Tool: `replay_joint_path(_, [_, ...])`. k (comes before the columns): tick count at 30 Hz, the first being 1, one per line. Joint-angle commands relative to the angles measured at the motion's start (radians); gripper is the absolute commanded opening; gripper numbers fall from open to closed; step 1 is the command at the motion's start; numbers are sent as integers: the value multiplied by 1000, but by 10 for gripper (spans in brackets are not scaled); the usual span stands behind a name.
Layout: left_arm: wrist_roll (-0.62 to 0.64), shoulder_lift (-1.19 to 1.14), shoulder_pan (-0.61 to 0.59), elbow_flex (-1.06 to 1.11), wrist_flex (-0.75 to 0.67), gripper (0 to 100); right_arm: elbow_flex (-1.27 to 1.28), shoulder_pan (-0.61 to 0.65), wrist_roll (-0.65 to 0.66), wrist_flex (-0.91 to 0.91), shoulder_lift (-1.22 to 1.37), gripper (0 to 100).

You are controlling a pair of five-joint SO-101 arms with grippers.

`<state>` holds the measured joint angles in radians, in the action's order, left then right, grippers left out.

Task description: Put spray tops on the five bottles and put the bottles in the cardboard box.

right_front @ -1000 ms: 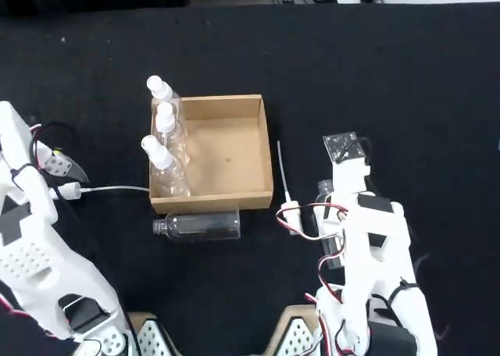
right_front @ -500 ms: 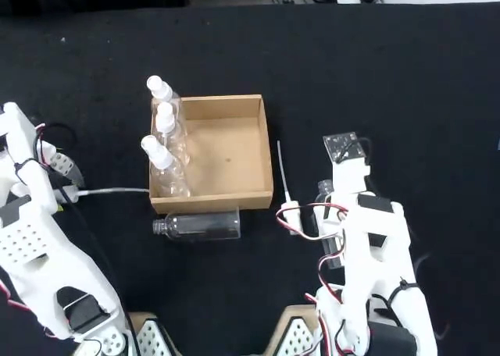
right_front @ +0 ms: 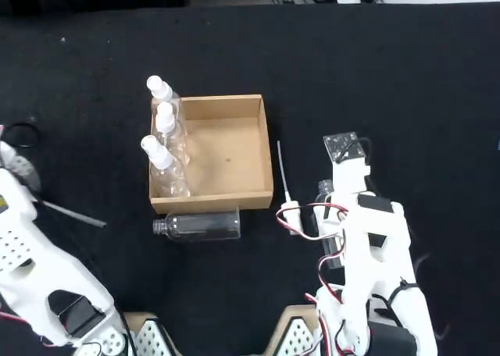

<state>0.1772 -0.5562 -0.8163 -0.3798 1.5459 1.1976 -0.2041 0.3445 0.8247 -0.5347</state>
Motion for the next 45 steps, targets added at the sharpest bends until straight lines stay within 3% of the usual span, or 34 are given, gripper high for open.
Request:
replay_joint_path(1, [-450, 14, -45, -107, -9, 36, 4, 18, 0, -18, -41, 11])
replay_joint_path(4, [-730, 14, -61, -77, -9, 36, 4, 18, 0, -18, -41, 11])
replay_joint_path(7, [-816, -12, -59, -48, -9, 37, 2, 18, 0, -18, -41, 11])
replay_joint_path(15, [-698, -166, -87, -134, -72, 202, 4, 18, 0, -18, -41, 11])
replay_joint_path(29, [-557, -193, -97, -262, 26, 27, -4, 18, 0, -11, -48, 11])
replay_joint_path(34, [-563, -193, -107, -449, 178, 30, -119, 18, 0, 97, -65, 11])
replay_joint_path(39, [-552, -155, -139, -650, 215, 30, -245, 18, -8, 229, -248, 10])
replay_joint_path(42, [-493, -84, -148, -653, 215, 30, -252, 55, -12, 233, -410, 10])
replay_joint_path(45, [-425, 9, -139, -653, 215, 30, -257, 143, -101, 215, -541, 10])
